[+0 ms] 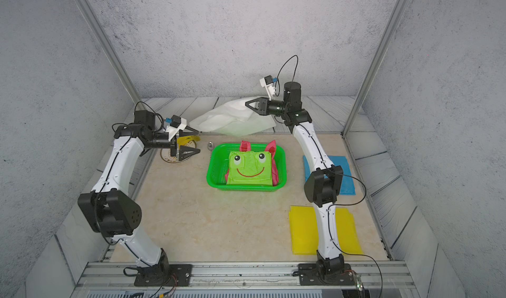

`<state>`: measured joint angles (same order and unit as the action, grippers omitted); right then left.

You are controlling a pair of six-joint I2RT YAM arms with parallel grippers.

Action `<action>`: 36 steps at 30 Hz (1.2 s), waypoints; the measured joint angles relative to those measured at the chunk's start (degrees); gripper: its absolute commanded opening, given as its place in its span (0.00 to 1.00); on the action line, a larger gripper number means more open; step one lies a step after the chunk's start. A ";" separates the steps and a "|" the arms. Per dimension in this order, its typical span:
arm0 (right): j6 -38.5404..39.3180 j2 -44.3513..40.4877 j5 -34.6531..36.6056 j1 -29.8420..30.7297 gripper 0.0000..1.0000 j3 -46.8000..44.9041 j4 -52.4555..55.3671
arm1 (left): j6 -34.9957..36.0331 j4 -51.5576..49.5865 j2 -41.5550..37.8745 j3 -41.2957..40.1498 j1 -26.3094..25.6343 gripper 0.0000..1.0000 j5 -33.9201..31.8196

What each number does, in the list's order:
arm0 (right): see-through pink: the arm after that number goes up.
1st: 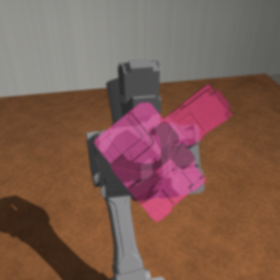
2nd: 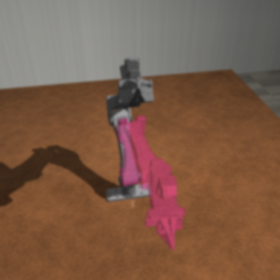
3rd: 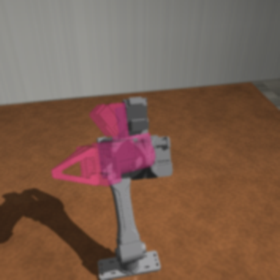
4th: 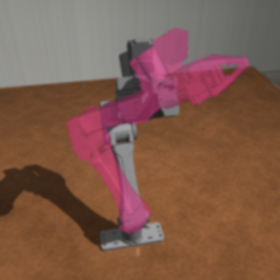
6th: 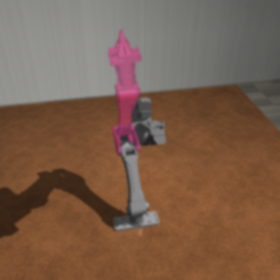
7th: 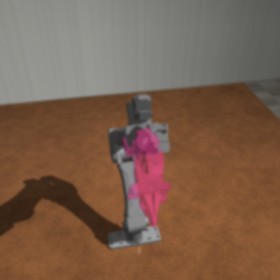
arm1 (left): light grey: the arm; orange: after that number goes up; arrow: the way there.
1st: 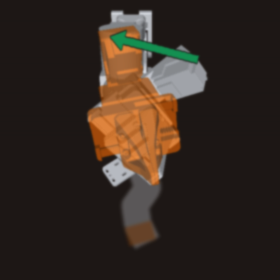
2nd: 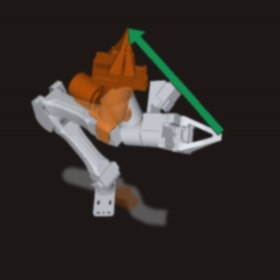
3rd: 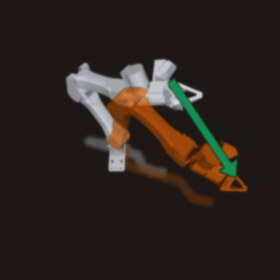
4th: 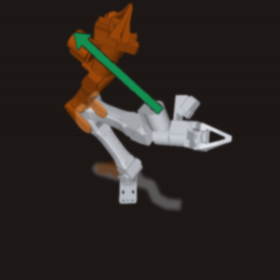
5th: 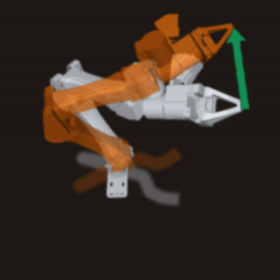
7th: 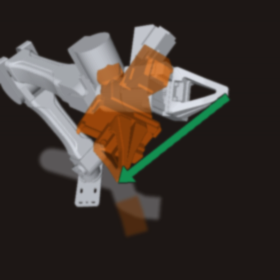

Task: Put the folded raincoat in the basket
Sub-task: Place the raincoat in the basket.

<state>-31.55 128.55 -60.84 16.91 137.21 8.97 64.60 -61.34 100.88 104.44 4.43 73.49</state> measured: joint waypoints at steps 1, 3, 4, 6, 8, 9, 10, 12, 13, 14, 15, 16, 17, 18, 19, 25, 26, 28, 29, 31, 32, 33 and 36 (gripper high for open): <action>0.00 -0.48 -0.66 0.00 0.00 -2.03 -0.92 | 1.05 -1.11 0.00 0.00 0.37 0.99 0.39; 1.25 -2.64 -1.73 -0.02 0.00 -9.49 -1.57 | 3.39 -3.23 -0.31 -0.50 1.03 1.00 1.05; 2.32 -3.78 -1.95 -0.11 0.00 -13.33 -1.09 | 4.07 -3.58 -0.76 -1.31 1.20 1.00 1.22; 4.26 -6.29 -2.58 -0.11 0.00 -22.21 -0.31 | 4.61 -3.19 -2.45 -4.50 1.25 0.99 1.49; 5.35 -7.85 -3.54 -0.24 0.00 -29.51 0.02 | 3.98 -1.99 -4.02 -7.54 1.25 1.00 1.40; 5.79 -8.50 -3.89 -0.39 0.00 -32.81 0.24 | 3.28 -0.92 -4.61 -8.90 1.22 0.99 1.31; 6.10 -8.98 -4.24 -0.50 0.00 -35.63 0.31 | 2.16 0.35 -4.98 -9.94 1.20 0.99 1.20; 6.38 -9.97 -5.38 -1.16 0.00 -40.65 0.70 | -0.94 4.46 -5.42 -12.17 1.20 1.00 0.52; 6.54 -10.27 -5.79 -1.55 0.00 -42.12 1.11 | -2.78 6.84 -5.62 -13.40 1.20 1.00 0.04; 7.02 -10.60 -6.36 -2.14 0.00 -43.41 2.25 | -5.05 9.53 -5.79 -14.80 1.18 0.99 -0.55; 8.09 -10.82 -6.78 -2.67 0.00 -44.19 4.09 | -7.32 12.31 -5.90 -16.17 1.18 0.99 -1.29; 9.38 -10.93 -7.02 -3.02 0.00 -44.37 6.45 | -9.09 14.56 -5.92 -17.18 1.05 0.99 -1.95; 10.93 -10.93 -7.19 -3.37 0.00 -44.28 9.01 | -11.17 17.31 -5.92 -18.45 0.81 0.99 -2.95; 12.28 -10.93 -7.30 -3.72 0.00 -44.19 11.21 | -12.28 19.08 -5.92 -19.32 0.61 0.99 -3.89; 14.10 -10.93 -7.30 -4.13 0.00 -44.15 14.32 | -13.60 20.98 -5.92 -20.26 0.20 0.99 -5.05; 19.74 -10.93 -5.27 -6.08 0.00 -44.09 29.07 | -18.25 29.81 -5.88 -24.92 -4.90 0.99 -11.93; 20.48 -10.91 -4.39 -6.34 0.00 -43.95 31.63 | -18.58 30.47 -5.66 -25.09 -5.79 0.99 -12.90; 22.12 -10.80 -1.86 -6.80 0.00 -43.28 36.79 | -18.84 31.76 -5.09 -25.09 -7.17 1.00 -14.08; 22.93 -10.67 -0.22 -6.97 0.00 -42.69 39.34 | -19.10 32.37 -4.70 -25.09 -7.78 1.00 -14.62; 23.91 -10.67 2.69 -7.15 0.00 -42.18 42.66 | -19.96 33.86 -3.80 -25.09 -8.72 1.00 -15.78; 24.09 -10.67 4.04 -7.28 0.00 -42.18 43.58 | -20.33 34.77 -3.26 -25.09 -9.18 1.00 -16.61; 24.04 -10.67 5.20 -7.39 0.00 -42.36 43.91 | -20.61 35.52 -2.82 -25.09 -9.53 0.99 -17.40; 21.92 -10.88 9.35 -7.67 0.00 -44.48 42.36 | -20.87 37.40 -0.50 -24.74 -10.80 0.98 -20.28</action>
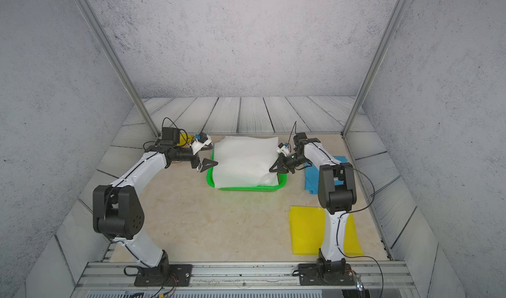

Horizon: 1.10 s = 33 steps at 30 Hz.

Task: Put the folded raincoat in the basket
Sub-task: Place the raincoat in the basket.

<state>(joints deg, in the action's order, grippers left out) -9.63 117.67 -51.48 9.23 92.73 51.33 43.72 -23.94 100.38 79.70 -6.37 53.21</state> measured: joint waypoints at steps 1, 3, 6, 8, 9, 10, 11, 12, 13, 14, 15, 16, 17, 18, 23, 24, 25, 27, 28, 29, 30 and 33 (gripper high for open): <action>-1.01 -0.31 1.36 0.00 0.00 -1.18 -1.11 | -0.02 0.26 1.20 0.44 -0.55 0.97 -0.90; -2.45 -1.18 3.32 0.00 0.05 -3.30 -2.51 | -0.04 0.50 3.61 1.31 -1.25 0.96 -2.25; -3.48 -2.69 5.62 0.00 0.38 -4.48 -2.91 | 0.20 0.66 6.23 1.81 -1.84 0.96 -3.89; -3.50 -3.17 7.41 0.00 0.43 -3.76 -1.99 | 1.64 0.52 6.97 1.81 -2.34 0.96 -5.27; -3.30 -3.23 8.04 0.02 0.44 -3.28 -1.53 | 2.69 0.44 7.04 1.81 -2.49 0.96 -6.10; -3.32 -3.45 9.09 0.15 0.46 -2.82 -1.27 | 4.24 0.22 7.06 1.81 -2.86 0.95 -7.21; -3.23 -3.78 10.16 0.24 0.46 -2.47 -1.01 | 5.97 0.13 7.06 1.81 -3.43 0.95 -8.39; -3.26 -4.20 11.19 0.24 0.46 -2.23 -0.76 | 7.56 0.00 7.06 1.81 -4.04 0.94 -9.44; -3.30 -4.76 12.55 0.20 0.46 -1.86 -0.37 | 9.03 -0.24 7.15 1.81 -4.66 0.94 -10.43; -3.37 -5.42 14.19 0.17 0.46 -1.07 0.52 | 10.80 -0.68 7.28 1.79 -5.20 0.93 -11.47; -3.39 -6.10 15.74 0.17 0.46 -0.04 1.42 | 11.98 -1.07 7.39 1.77 -5.62 0.93 -12.13; -3.39 -6.93 17.62 0.17 0.46 1.42 2.51 | 13.40 -1.33 7.48 1.51 -6.05 0.94 -12.96; -3.32 -7.82 19.34 0.39 0.46 3.15 3.61 | 14.78 -1.42 7.48 0.98 -6.27 0.94 -13.73; -3.19 -8.72 20.70 0.70 0.46 4.70 4.35 | 15.91 -1.40 7.45 0.31 -6.32 0.94 -14.38; -2.78 -12.44 20.72 4.83 0.39 10.21 5.20 | 20.28 -1.11 7.08 -3.30 -6.12 0.96 -16.02; -2.97 -12.41 19.58 6.03 0.37 10.29 4.59 | 21.03 -1.09 6.82 -3.39 -6.12 0.96 -16.44; -3.50 -12.09 18.43 7.26 0.34 9.97 3.65 | 21.79 -1.09 6.64 -3.48 -6.12 0.97 -16.63; -4.11 -10.69 16.55 9.42 0.31 8.59 1.57 | 22.95 -0.98 6.51 -3.50 -6.14 0.98 -16.72; -4.37 -9.42 15.74 10.36 0.29 7.76 0.59 | 23.41 -0.90 6.47 -3.50 -6.14 0.98 -16.72; -4.72 -7.96 14.99 10.99 0.27 6.88 -0.52 | 23.82 -0.85 6.40 -3.48 -6.14 0.99 -16.68; -5.07 -6.49 14.51 11.32 0.25 5.99 -1.60 | 24.13 -0.85 6.38 -3.48 -6.14 0.99 -16.61; -5.62 -1.86 14.25 11.34 0.20 3.13 -3.76 | 24.83 -1.40 6.12 -3.45 -6.12 0.99 -16.35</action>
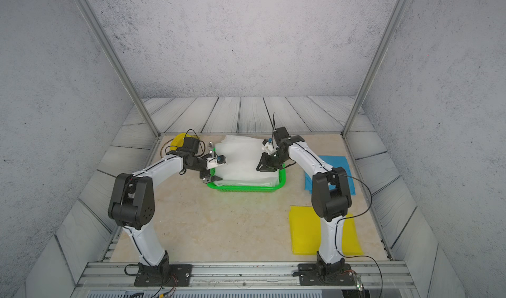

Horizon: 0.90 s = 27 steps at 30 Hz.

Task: Put the folded raincoat in the basket
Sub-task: Place the raincoat in the basket.

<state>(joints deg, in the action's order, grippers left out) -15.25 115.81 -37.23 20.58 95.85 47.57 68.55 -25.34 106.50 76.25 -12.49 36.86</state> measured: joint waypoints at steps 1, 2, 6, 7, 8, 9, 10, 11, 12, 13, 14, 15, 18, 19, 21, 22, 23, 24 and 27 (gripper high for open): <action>-0.15 1.20 0.20 -0.11 0.19 -1.03 -0.50 | -0.04 -0.63 -0.11 0.13 0.00 0.99 0.15; -0.20 2.08 0.48 -0.13 0.18 -2.10 -1.14 | -0.22 -1.73 -0.20 0.48 0.13 0.99 0.81; -0.17 2.93 2.40 -0.13 0.20 -5.01 -2.93 | -0.39 -7.56 -0.83 3.52 0.87 0.99 5.55; -0.17 2.93 3.19 -0.04 0.21 -5.31 -3.89 | -0.42 -8.94 -1.36 4.13 0.98 0.99 7.15; -0.17 2.91 4.13 0.15 0.21 -5.64 -5.40 | -0.44 -10.08 -2.03 4.48 1.11 0.98 8.74; -0.20 2.91 4.90 0.37 0.21 -6.25 -7.08 | -0.50 -10.95 -2.60 4.61 1.14 0.98 10.10; -0.24 2.91 5.62 0.57 0.21 -7.10 -8.94 | -0.66 -11.65 -3.23 4.61 1.11 0.97 11.47; -0.28 2.89 6.05 0.74 0.21 -7.85 -10.36 | -0.90 -11.91 -3.61 4.55 1.07 0.96 12.41; -0.26 2.78 6.34 1.14 0.22 -8.72 -11.89 | -1.20 -11.72 -4.02 4.20 0.94 0.90 13.29; -0.17 2.56 6.51 1.36 0.22 -9.60 -13.14 | -1.46 -11.39 -4.17 3.69 0.72 0.82 13.75; -0.04 2.27 6.47 1.38 0.23 -10.12 -13.79 | -1.29 -11.34 -4.17 3.30 0.55 0.75 13.94; 0.39 1.77 6.47 1.38 0.24 -10.36 -14.03 | -0.63 -11.82 -3.89 2.97 0.28 0.70 13.97; 2.27 0.63 6.34 1.31 0.24 -7.96 -10.73 | 2.73 -16.24 -1.66 3.74 -0.37 0.52 13.99; 3.19 0.50 6.27 1.31 0.24 -6.12 -8.83 | 4.26 -18.21 -0.52 4.39 -0.46 0.43 13.90; 4.70 -0.11 6.34 1.33 0.24 -2.93 -5.38 | 6.88 -21.62 1.22 5.55 -0.57 0.29 13.38; 5.35 -0.74 6.38 1.40 0.24 -1.86 -3.72 | 8.17 -23.19 1.81 5.99 -0.59 0.25 12.92; 5.79 -1.33 6.43 1.49 0.24 -1.27 -2.34 | 9.18 -24.48 2.12 6.21 -0.59 0.25 12.33; 6.19 -2.10 6.40 1.57 0.24 -0.92 -0.85 | 10.05 -25.73 2.19 6.21 -0.59 0.25 11.72; 6.99 -3.54 6.38 2.32 0.24 -1.07 2.78 | 12.46 -27.23 1.86 5.35 -0.59 0.26 10.47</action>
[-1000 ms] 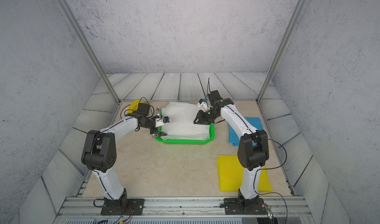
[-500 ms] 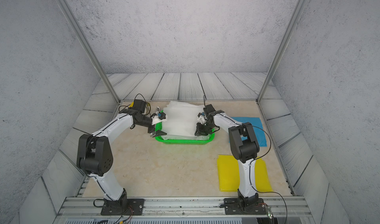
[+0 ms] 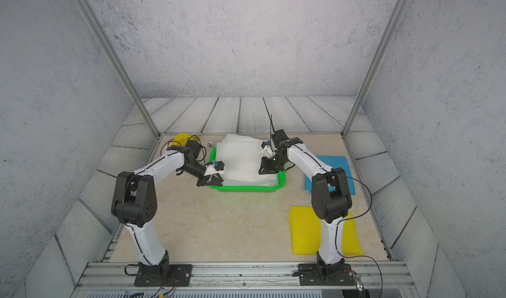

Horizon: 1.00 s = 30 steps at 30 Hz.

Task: Put the folded raincoat in the basket
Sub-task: Place the raincoat in the basket.

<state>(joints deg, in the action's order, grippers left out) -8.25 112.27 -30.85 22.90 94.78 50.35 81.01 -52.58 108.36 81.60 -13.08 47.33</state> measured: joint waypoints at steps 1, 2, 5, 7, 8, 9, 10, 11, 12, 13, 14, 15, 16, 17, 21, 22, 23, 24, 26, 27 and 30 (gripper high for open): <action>0.20 -0.07 0.04 0.35 0.24 -0.48 0.52 | 0.68 0.57 -0.48 -0.76 0.00 0.27 -0.50; 0.20 -0.07 0.33 0.68 0.23 -1.20 0.70 | 1.31 1.31 -1.09 -1.81 -0.02 0.28 -1.49; 0.11 -0.04 2.19 1.38 0.18 -4.70 0.81 | 2.36 4.70 -3.10 -6.58 -0.31 0.31 -4.42; 0.20 0.22 3.72 1.55 0.16 -6.45 0.87 | 2.69 5.75 -3.67 -8.15 -0.66 0.36 -5.84; 0.31 0.59 4.26 1.53 0.16 -6.58 0.96 | 2.82 5.86 -3.65 -8.33 -0.87 0.37 -6.58; 0.42 1.14 4.96 1.49 0.16 -6.58 0.76 | 3.04 5.97 -3.52 -8.39 -1.01 0.39 -7.28; 0.57 1.66 5.75 1.44 0.16 -6.58 0.39 | 3.19 6.10 -3.41 -8.39 -1.11 0.40 -8.04; 0.63 2.10 6.40 1.42 0.15 -6.58 0.13 | 3.30 6.27 -3.30 -8.37 -1.18 0.41 -8.52; 0.68 2.58 7.02 1.42 0.15 -6.56 -0.24 | 3.26 6.45 -3.23 -8.35 -1.20 0.43 -8.87; 0.79 2.78 7.52 1.42 0.15 -6.51 -0.81 | 3.06 6.36 -3.19 -8.09 -1.25 0.46 -9.27; 0.85 2.82 8.09 1.53 0.15 -6.49 -1.18 | 2.78 5.95 -3.10 -7.58 -1.25 0.51 -9.68; 0.94 2.82 8.52 1.64 0.16 -6.47 -1.40 | 2.29 4.94 -3.04 -6.84 -1.16 0.57 -9.81; 1.03 2.82 8.59 1.64 0.16 -6.45 -1.55 | 1.90 3.50 -3.04 -5.97 -0.83 0.61 -9.68; 1.05 2.80 8.55 1.64 0.16 -6.45 -1.77 | 1.60 1.86 -3.04 -4.92 -0.33 0.66 -8.90; 0.72 1.11 8.02 1.51 0.27 -6.47 -2.84 | 0.22 -4.57 -4.17 1.60 3.39 0.82 -2.25; 0.26 -0.07 7.76 1.44 0.31 -6.45 -3.65 | -0.48 -5.60 -5.16 3.48 4.59 0.85 0.11; -0.20 -1.29 7.43 1.40 0.34 -6.32 -4.46 | -1.14 -5.73 -6.08 4.66 5.33 0.86 1.90; -1.01 -2.69 6.91 1.40 0.35 -5.97 -5.75 | -3.28 -4.90 -7.39 5.66 6.19 0.86 3.85; -2.86 -4.48 5.31 1.36 0.35 -4.37 -9.31 | -11.08 1.05 -9.92 5.92 7.15 0.85 6.14; -4.09 -4.79 4.35 1.36 0.35 -3.23 -11.78 | -16.20 5.57 -10.58 5.88 7.19 0.84 6.54; -8.33 -3.63 2.16 1.18 0.35 0.42 -19.15 | -28.76 16.79 -8.39 6.82 6.71 0.78 6.12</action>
<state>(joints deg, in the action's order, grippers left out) -16.58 108.64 -28.69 24.08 95.20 31.20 52.25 -35.79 99.96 88.42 -6.37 53.45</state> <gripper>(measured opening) 0.352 0.814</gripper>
